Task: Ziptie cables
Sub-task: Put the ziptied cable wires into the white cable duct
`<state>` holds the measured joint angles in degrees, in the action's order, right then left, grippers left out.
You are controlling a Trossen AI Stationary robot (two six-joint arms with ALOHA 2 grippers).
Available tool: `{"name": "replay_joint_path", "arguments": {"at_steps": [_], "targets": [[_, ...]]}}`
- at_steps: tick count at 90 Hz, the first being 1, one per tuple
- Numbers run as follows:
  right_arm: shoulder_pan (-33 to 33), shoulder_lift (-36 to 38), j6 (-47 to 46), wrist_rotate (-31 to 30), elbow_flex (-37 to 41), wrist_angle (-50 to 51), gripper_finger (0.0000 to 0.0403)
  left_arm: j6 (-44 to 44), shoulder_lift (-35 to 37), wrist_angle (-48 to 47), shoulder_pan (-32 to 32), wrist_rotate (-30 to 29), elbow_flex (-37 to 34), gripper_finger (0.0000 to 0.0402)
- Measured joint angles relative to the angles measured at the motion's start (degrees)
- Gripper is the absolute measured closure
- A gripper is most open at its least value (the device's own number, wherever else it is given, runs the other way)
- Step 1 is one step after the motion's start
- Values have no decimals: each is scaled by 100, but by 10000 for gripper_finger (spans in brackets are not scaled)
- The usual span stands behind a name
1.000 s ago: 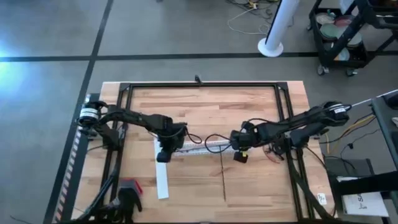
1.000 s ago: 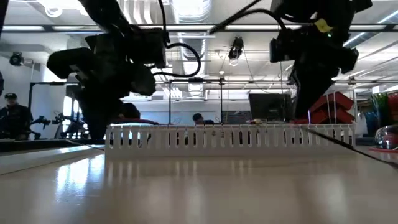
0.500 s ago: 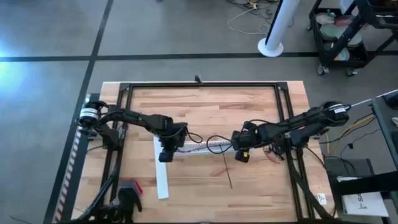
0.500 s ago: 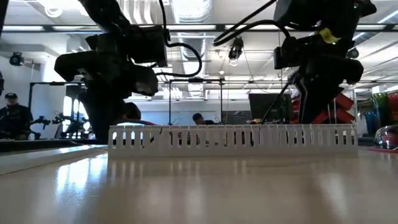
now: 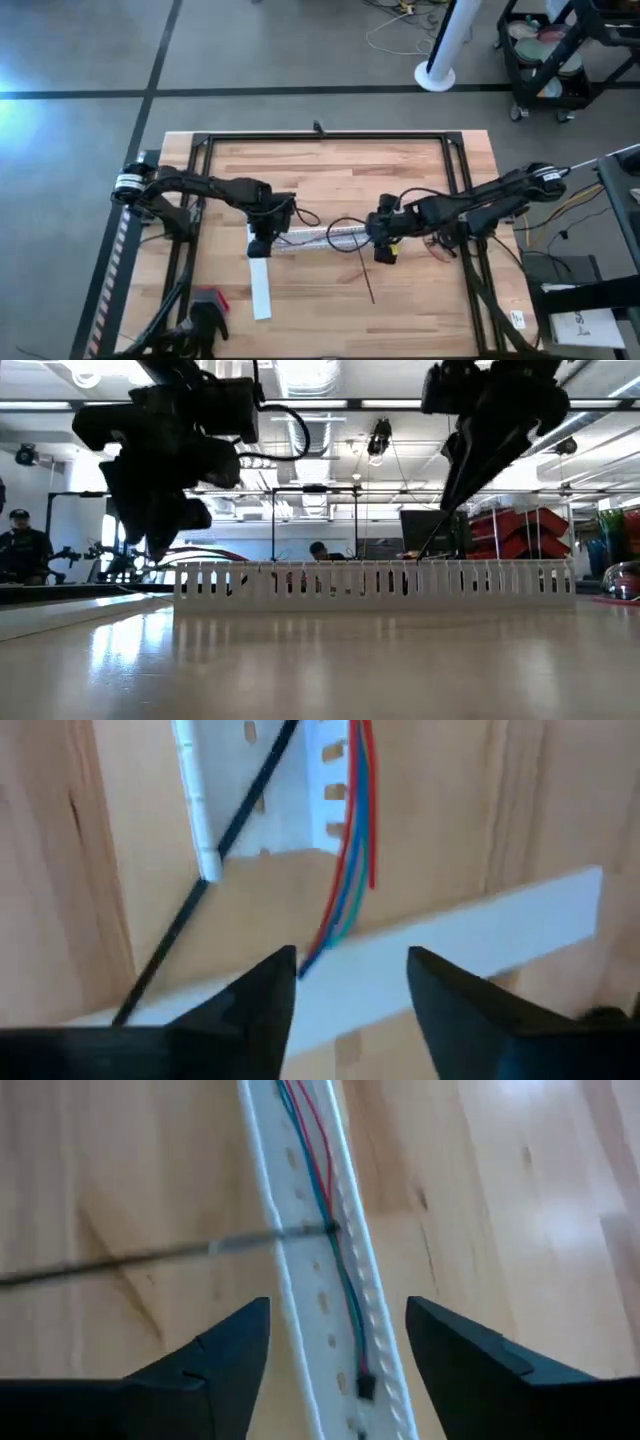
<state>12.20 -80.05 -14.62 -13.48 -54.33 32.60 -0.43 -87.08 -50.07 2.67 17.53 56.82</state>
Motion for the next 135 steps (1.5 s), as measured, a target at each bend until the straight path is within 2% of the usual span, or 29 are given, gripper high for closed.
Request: {"name": "replay_joint_path", "arguments": {"at_steps": [18, 41, 55, 67, 93, 106, 118, 135], "targets": [[159, -109, 187, -2, 108, -595, 196, -490, 408, 711, -132, -1172, -68, 198], [386, -157, 277, -1, 123, -831, 217, -660, 400, 3004, -484, -1214, -836, 230], [405, -160, 375, -6, 147, -828, 228, -684, 307, 3755, -568, -1490, -1312, 256], [405, -160, 431, -5, 159, -850, 239, -708, 307, 3805, -558, -2104, -1500, 279], [403, -160, 537, -4, 164, -925, 279, -568, 320, 4037, -566, -2104, -1673, 325], [405, -160, 879, -1, 301, -1283, 308, -676, 283, 4074, -566, -2057, -1732, 340], [431, -160, 1310, 46, 476, -1370, 326, -777, 401, 3625, -563, -1989, -1571, 331], [479, -358, 1692, 43, 718, -1934, 332, -766, 469, 3255, -568, -1946, -1190, 280]]}}
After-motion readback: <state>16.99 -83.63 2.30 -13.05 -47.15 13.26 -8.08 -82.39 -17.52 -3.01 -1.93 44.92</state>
